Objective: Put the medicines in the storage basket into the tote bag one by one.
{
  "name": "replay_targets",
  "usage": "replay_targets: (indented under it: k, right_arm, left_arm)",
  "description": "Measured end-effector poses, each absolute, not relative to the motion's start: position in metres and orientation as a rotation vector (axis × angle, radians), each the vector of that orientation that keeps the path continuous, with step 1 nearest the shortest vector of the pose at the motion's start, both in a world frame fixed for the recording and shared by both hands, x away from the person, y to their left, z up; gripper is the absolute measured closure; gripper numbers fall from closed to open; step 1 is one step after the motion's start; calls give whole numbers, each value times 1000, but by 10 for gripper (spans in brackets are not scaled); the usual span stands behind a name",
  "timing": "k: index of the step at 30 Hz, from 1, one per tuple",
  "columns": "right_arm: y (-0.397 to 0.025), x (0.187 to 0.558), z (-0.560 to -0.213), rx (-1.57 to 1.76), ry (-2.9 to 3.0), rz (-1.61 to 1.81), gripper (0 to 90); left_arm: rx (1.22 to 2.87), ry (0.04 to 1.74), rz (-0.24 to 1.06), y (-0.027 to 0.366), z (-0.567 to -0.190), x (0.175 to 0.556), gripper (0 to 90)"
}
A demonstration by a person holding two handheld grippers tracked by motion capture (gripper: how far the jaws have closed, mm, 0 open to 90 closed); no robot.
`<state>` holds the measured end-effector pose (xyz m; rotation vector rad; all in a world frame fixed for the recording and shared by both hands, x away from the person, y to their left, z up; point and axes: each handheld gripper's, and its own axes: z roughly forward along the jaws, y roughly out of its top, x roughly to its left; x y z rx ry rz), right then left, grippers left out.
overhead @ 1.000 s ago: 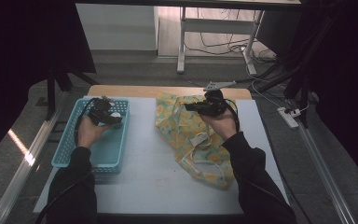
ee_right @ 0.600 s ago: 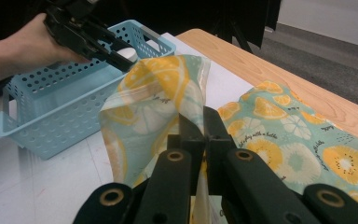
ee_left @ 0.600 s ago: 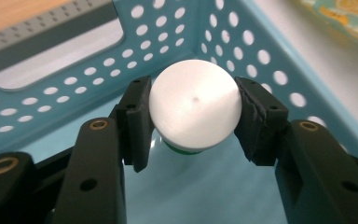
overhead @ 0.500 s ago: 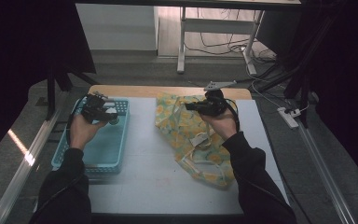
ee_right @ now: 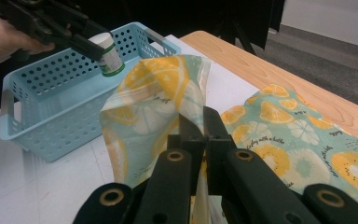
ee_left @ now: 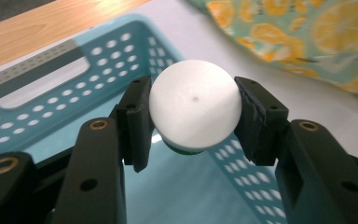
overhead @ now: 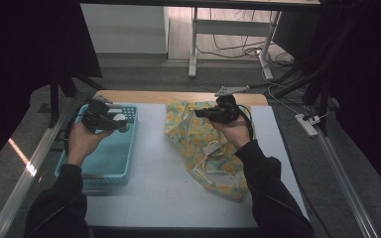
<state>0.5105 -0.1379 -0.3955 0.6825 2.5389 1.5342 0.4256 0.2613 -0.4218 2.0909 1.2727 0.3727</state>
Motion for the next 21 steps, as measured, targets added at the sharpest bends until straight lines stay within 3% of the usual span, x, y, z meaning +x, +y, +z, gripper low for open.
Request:
replay_targets:
  k: [21]
  right_arm:
    - [-137,512,-398,692,2540,1529,893]
  left_arm:
    - [2141,1077,293,212,-394,395,511]
